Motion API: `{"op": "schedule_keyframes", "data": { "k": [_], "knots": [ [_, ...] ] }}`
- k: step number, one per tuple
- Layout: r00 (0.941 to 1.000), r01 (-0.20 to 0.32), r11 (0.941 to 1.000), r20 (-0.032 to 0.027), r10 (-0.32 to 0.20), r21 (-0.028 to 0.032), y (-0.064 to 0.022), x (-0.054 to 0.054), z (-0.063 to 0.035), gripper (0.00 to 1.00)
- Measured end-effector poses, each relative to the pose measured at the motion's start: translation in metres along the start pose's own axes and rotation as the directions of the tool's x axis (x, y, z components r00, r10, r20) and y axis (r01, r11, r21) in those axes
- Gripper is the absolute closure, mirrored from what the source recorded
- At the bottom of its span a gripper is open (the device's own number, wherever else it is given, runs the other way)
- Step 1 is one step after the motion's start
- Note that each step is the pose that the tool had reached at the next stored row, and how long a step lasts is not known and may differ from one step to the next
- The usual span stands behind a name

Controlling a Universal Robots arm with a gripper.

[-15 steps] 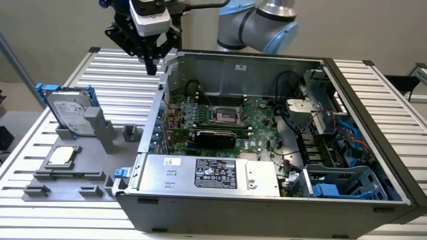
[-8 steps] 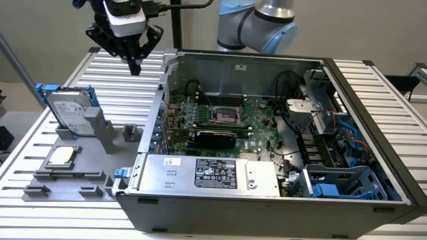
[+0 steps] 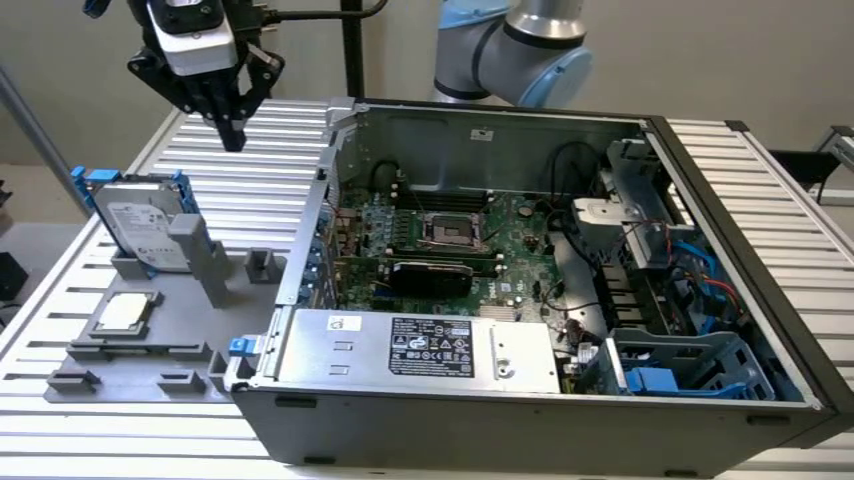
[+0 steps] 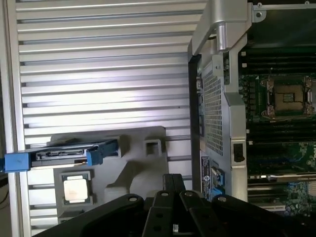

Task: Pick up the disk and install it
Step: 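Reach for the disk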

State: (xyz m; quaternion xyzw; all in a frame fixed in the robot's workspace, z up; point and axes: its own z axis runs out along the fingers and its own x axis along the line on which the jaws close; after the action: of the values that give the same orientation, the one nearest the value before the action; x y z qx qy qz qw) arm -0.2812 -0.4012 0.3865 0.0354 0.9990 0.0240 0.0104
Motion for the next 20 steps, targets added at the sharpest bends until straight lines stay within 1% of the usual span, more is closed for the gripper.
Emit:
{"op": "schedule_keyframes", "data": {
  "k": [20],
  "knots": [
    [1.0000, 0.000, 1.0000, 0.0000, 0.000, 0.0000, -0.0053, 0.091, 0.0034, 0.89]
  ]
}}
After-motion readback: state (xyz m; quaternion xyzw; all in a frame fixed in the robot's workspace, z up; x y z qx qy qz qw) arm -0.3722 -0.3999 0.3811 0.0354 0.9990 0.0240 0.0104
